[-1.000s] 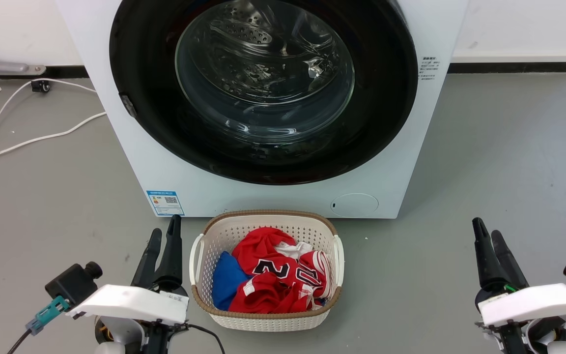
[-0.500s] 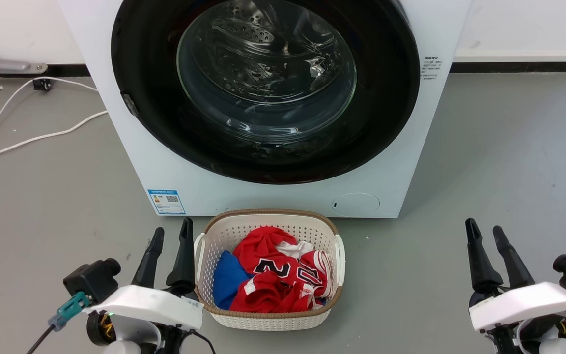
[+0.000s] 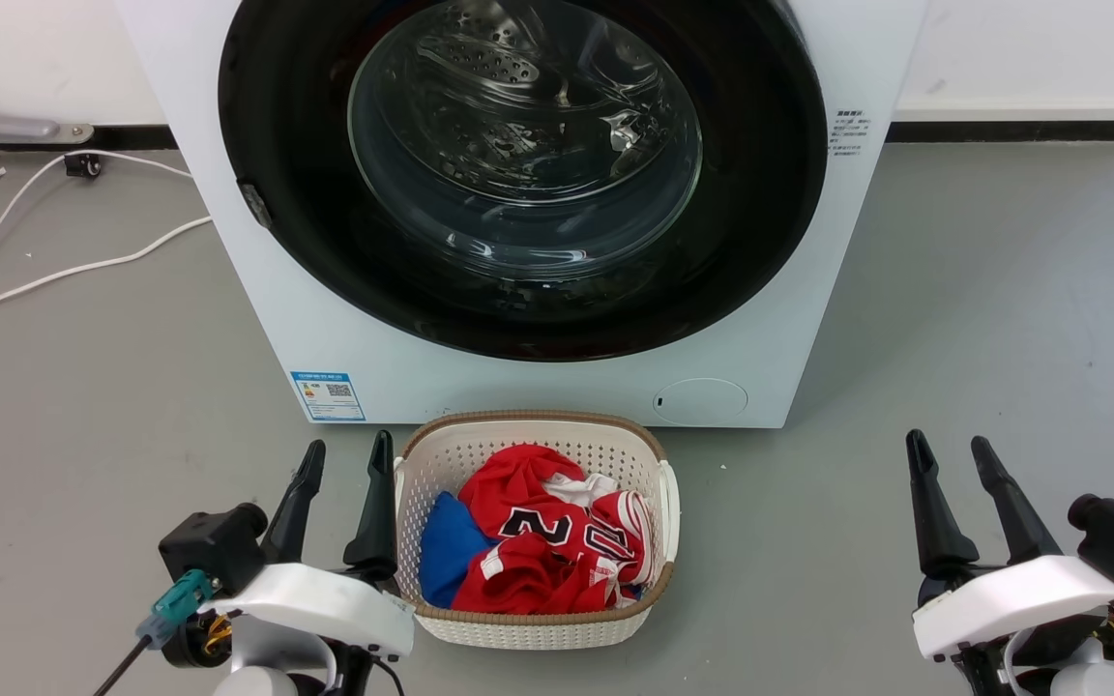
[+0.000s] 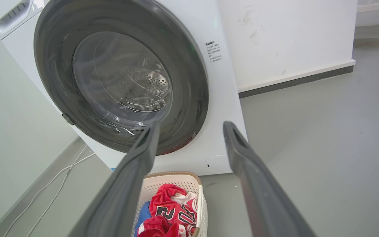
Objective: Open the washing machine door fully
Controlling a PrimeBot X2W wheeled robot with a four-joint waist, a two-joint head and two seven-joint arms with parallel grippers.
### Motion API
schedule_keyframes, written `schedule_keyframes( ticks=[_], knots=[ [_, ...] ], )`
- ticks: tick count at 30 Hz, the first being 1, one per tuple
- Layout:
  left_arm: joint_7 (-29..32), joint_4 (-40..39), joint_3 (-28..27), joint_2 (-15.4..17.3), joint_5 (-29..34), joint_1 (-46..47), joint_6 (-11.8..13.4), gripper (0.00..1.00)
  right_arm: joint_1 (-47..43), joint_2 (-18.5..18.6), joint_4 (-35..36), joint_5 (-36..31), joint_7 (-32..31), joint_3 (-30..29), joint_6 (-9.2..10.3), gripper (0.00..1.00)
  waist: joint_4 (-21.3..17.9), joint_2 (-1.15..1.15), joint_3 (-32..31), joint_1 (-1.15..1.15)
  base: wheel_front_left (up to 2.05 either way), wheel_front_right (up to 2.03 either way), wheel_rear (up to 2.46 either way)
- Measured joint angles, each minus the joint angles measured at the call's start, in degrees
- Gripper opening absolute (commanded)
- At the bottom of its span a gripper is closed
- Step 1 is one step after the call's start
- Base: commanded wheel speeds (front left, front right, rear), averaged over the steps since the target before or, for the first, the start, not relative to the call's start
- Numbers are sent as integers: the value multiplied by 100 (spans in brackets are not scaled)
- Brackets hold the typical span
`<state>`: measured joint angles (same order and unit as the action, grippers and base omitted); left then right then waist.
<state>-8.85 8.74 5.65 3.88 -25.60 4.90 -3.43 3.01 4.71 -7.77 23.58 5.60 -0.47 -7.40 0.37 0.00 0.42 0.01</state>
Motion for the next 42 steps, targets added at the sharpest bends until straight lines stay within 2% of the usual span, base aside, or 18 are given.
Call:
schedule_keyframes(
  ticks=[21,42],
  knots=[
    [-292,134,259,100,1036,36,98,100,-94,-65,98,-1127,118,-27,-1,100,-8,0,-23,0,0,0,0],
    [-519,261,179,21,1740,91,46,100,-140,-148,155,-1837,303,-54,-10,100,-10,0,-22,0,0,0,0]
  ],
)
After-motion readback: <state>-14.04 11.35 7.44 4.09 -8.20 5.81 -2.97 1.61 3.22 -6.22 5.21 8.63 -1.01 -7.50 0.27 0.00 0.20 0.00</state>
